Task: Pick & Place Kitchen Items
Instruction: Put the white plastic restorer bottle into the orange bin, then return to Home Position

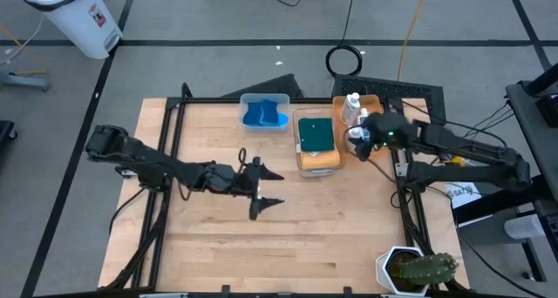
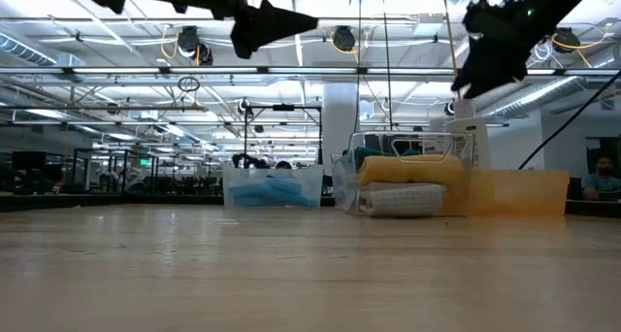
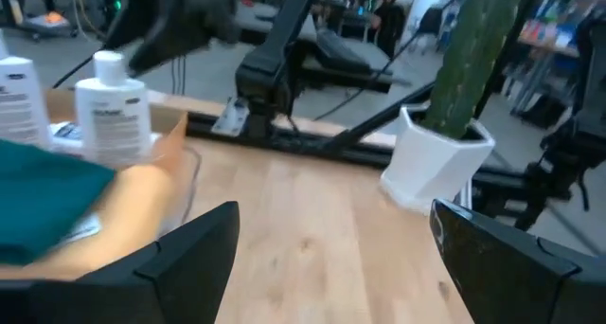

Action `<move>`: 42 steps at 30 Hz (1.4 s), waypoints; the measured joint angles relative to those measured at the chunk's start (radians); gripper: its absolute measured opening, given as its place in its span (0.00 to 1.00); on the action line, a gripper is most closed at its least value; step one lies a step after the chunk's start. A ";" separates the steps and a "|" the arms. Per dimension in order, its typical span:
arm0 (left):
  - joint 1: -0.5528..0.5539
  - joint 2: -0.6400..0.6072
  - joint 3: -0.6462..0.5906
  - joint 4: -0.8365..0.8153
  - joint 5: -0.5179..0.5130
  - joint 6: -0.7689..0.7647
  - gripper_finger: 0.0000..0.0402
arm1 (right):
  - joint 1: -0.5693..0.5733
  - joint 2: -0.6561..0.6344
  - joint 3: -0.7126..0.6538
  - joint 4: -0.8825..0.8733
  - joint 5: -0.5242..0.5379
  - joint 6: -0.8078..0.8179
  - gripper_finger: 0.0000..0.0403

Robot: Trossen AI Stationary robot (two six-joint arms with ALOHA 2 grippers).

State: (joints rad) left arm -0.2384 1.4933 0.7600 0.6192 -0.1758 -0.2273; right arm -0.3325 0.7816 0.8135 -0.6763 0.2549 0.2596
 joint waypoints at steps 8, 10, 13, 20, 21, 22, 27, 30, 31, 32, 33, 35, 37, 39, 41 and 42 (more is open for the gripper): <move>0.039 -0.334 -0.001 -0.428 -0.004 0.094 0.87 | 0.000 -0.159 0.034 0.165 -0.179 -0.069 0.71; 0.043 -0.428 -0.001 -0.546 -0.023 0.123 0.87 | 0.000 -0.197 0.068 0.147 -0.179 -0.107 0.71; 0.039 -0.553 -0.007 -0.698 -0.077 0.129 0.87 | 0.000 -0.270 0.093 0.110 -0.179 -0.139 0.70; 0.001 -0.804 -0.233 -0.705 -0.097 0.144 0.87 | 0.000 -0.459 0.073 -0.025 -0.178 -0.228 0.71; 0.000 -0.842 -0.269 -0.702 -0.100 0.138 0.87 | 0.000 -0.486 0.063 -0.030 -0.178 -0.228 0.71; -0.001 -0.881 -0.303 -0.692 -0.103 0.131 0.87 | 0.000 -0.516 0.048 -0.030 -0.178 -0.224 0.71; -0.001 -1.066 -0.454 -0.648 -0.108 0.128 0.87 | 0.000 -0.635 -0.066 -0.022 -0.164 -0.177 0.70; -0.001 -1.175 -0.510 -0.647 -0.123 0.144 0.87 | 0.000 -0.698 -0.158 0.039 -0.147 -0.138 0.70; 0.000 -1.209 -0.524 -0.647 -0.123 0.146 0.87 | 0.000 -0.714 -0.190 0.070 -0.147 -0.126 0.70; 0.000 -1.239 -0.538 -0.646 -0.123 0.153 0.87 | 0.000 -0.729 -0.224 0.109 -0.147 -0.124 0.70; 0.001 -1.267 -0.553 -0.648 -0.124 0.160 0.87 | 0.000 -0.743 -0.256 0.150 -0.148 -0.124 0.71; 0.001 -1.325 -0.577 -0.670 -0.124 0.169 0.87 | 0.000 -0.764 -0.317 0.220 -0.148 -0.127 0.71; 0.001 -1.376 -0.592 -0.696 -0.132 0.166 0.87 | 0.000 -0.777 -0.376 0.271 -0.149 -0.148 0.71; 0.001 -1.419 -0.607 -0.728 -0.150 0.157 0.87 | 0.000 -0.778 -0.429 0.327 -0.149 -0.168 0.71; 0.001 -1.457 -0.620 -0.759 -0.166 0.149 0.87 | 0.000 -0.778 -0.481 0.389 -0.148 -0.171 0.70; 0.001 -1.472 -0.625 -0.767 -0.171 0.145 0.87 | 0.000 -0.777 -0.509 0.427 -0.148 -0.174 0.70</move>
State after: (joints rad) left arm -0.2371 0.0209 0.1347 -0.1476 -0.3465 -0.0822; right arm -0.3325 0.0047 0.3041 -0.2493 0.1067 0.0856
